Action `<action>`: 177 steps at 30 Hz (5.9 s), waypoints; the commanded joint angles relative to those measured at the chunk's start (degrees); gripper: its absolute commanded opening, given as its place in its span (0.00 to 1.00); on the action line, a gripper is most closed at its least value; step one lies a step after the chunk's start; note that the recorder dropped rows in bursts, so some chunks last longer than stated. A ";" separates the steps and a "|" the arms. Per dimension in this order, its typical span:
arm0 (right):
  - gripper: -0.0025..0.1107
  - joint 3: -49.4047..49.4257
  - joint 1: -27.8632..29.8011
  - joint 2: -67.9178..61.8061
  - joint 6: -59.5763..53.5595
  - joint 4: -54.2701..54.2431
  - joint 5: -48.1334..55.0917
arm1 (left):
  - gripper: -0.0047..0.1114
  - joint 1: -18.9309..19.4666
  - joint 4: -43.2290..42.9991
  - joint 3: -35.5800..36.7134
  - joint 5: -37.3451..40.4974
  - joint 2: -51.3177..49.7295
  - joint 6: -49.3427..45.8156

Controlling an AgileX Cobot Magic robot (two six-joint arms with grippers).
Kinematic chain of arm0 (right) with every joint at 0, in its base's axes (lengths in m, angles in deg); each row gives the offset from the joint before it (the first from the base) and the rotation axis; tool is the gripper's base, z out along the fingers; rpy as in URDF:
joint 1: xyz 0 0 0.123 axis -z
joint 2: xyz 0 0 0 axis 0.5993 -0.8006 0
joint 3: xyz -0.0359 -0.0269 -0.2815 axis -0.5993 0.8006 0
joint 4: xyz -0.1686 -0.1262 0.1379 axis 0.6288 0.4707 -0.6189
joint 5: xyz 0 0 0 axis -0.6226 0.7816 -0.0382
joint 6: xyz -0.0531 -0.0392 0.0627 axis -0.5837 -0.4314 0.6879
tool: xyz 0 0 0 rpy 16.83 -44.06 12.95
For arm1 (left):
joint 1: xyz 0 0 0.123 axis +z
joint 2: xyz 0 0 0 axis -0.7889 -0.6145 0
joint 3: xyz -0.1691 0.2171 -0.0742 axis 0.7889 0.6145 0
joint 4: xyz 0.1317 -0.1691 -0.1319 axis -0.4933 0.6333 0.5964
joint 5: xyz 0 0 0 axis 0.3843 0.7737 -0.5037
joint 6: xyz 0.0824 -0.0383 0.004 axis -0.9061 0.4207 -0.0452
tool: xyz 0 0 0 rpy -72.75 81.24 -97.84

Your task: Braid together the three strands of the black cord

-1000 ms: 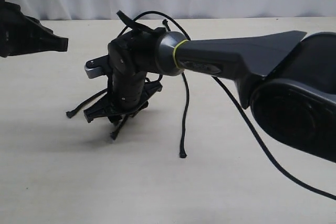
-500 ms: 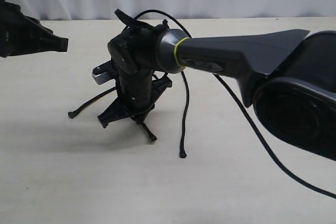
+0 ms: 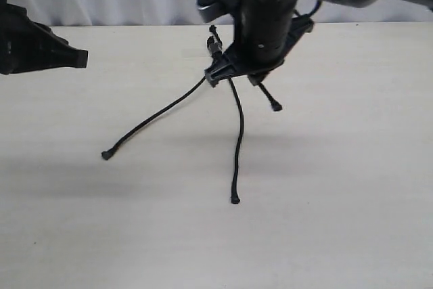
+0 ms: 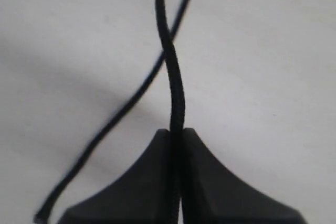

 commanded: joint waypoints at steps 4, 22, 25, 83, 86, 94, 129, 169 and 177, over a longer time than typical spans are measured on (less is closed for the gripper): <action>0.06 14.69 9.14 3.18 1.11 -2.94 -14.09 | 0.04 0.05 0.72 0.15 0.35 0.27 -0.06; 0.19 24.19 15.55 -4.66 1.37 -3.17 -26.10 | 0.04 -0.06 4.95 0.15 1.26 0.16 -0.06; 0.34 24.19 15.55 -4.44 2.01 -3.22 -26.13 | 0.04 -0.06 5.35 0.15 1.95 0.16 -0.06; 0.06 66.47 27.67 26.51 5.60 -9.65 -85.28 | 0.04 -16.49 -3.49 -23.28 16.89 -32.91 -1.35; 0.06 66.47 27.52 26.51 5.60 -9.41 -85.28 | 0.04 -13.16 -3.49 -20.93 13.87 -37.23 -1.35; 0.06 66.47 27.52 26.51 5.60 -9.41 -85.65 | 0.04 -16.15 1.40 -20.93 19.43 -41.76 -3.35; 0.11 42.73 1.32 18.60 16.32 4.57 -44.10 | 0.44 -18.59 11.54 -20.03 22.73 -36.66 -13.08; 0.06 17.79 -1.91 -3.59 -11.38 -10.91 -21.95 | 0.04 -2.94 15.14 -7.20 12.35 -2.81 -16.16; 0.06 16.87 3.29 -3.00 -11.38 6.16 -23.22 | 0.04 -2.94 15.03 -7.20 12.35 -2.81 -16.16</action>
